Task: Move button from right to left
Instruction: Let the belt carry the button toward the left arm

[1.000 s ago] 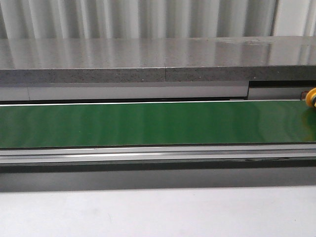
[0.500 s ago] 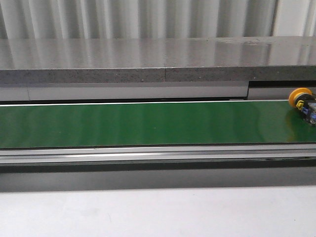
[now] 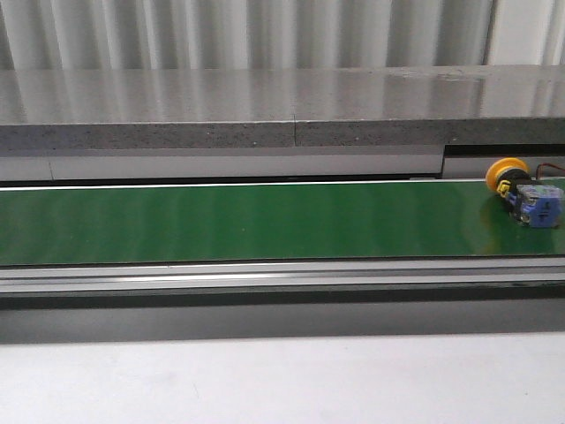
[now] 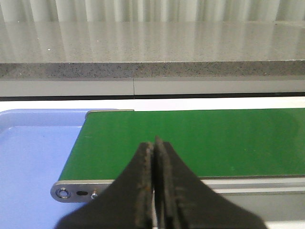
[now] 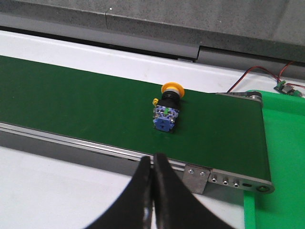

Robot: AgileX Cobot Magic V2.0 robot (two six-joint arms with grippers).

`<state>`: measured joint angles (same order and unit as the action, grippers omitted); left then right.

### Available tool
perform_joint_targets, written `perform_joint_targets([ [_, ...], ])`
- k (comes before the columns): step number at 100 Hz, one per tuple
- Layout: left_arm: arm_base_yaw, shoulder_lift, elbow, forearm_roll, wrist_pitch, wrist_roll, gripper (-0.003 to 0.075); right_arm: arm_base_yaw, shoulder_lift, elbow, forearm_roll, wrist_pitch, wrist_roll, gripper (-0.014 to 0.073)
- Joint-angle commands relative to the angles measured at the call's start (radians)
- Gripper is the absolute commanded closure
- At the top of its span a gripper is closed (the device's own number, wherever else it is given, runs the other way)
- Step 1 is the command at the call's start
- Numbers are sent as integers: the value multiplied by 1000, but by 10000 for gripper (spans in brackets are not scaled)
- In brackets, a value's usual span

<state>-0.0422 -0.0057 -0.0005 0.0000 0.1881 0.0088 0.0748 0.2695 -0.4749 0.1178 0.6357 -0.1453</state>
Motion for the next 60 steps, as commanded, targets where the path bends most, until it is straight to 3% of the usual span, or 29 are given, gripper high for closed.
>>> perform_joint_targets([
  [1, 1, -34, 24, -7, -91, -9, 740, 2, -36, 1, 8, -83, -10, 662],
  [23, 1, -34, -2, 0, -188, -9, 740, 2, -68, 39, 8, -80, -10, 662],
  [60, 1, 72, -282, 36, 144, -9, 740, 2, -68, 39, 8, -91, -10, 662],
])
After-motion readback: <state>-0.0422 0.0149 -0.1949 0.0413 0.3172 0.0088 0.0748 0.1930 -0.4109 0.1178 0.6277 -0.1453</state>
